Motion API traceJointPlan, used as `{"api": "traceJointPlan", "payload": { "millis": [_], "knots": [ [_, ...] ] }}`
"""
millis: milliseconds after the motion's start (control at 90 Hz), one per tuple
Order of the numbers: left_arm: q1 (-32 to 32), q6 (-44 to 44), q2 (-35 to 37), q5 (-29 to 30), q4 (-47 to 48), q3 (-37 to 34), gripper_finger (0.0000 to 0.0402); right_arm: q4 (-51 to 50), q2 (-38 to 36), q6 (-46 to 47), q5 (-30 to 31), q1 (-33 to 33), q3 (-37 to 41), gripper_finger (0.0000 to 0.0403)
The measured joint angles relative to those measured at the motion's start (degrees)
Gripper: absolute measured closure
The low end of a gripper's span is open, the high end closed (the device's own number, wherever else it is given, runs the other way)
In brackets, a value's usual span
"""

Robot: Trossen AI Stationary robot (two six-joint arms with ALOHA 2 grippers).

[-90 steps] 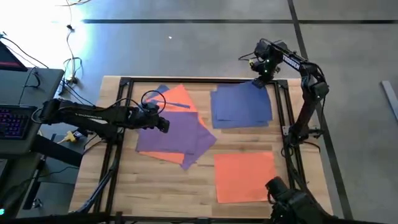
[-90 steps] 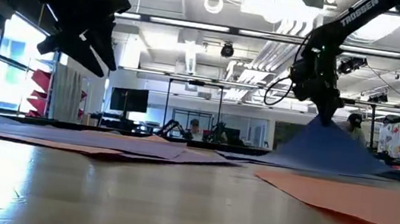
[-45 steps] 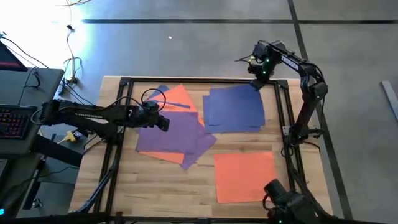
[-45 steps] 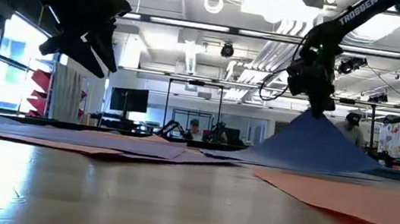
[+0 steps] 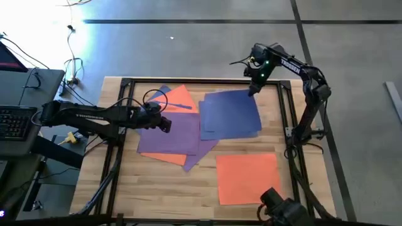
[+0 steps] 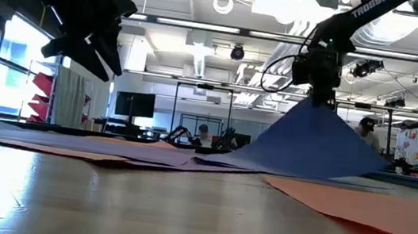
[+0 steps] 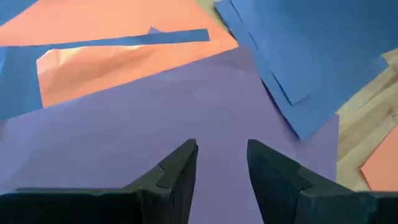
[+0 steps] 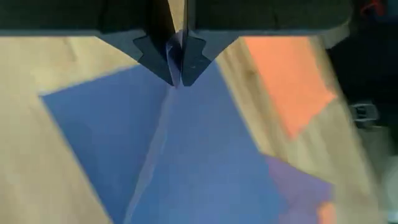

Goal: Organize paper
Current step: Stack the blue colored paper on top of the blue colored paper

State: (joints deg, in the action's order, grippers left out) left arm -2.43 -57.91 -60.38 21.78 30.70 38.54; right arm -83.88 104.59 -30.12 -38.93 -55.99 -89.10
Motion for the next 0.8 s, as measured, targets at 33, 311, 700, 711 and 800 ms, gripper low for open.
{"api": "traceJointPlan", "payload": {
  "millis": [33,311,700,711,800],
  "knots": [
    [-0.2,0.5,-0.6,-0.4,-1.4,-0.1,0.0283,-0.3,-0.2,-0.4,-4.2,0.0,0.0,0.0403],
    [-4.0,6.0,-11.1,-6.4,-19.3,-2.1,0.0307,-2.6,-0.3,-0.3,-11.5,2.5,0.0,0.0403],
    [-10.0,10.5,-27.9,-12.1,-18.2,-2.0,0.0333,0.6,0.5,1.2,6.7,3.5,0.0,0.0403],
    [-10.2,10.8,-28.1,-12.2,-17.9,-1.9,0.0333,0.6,0.5,1.1,6.8,3.5,0.0,0.0403],
    [-11.8,13.6,-28.7,-12.2,-15.9,-1.8,0.0337,0.2,0.5,0.2,7.1,2.8,0.0,0.0403]
  ]
}}
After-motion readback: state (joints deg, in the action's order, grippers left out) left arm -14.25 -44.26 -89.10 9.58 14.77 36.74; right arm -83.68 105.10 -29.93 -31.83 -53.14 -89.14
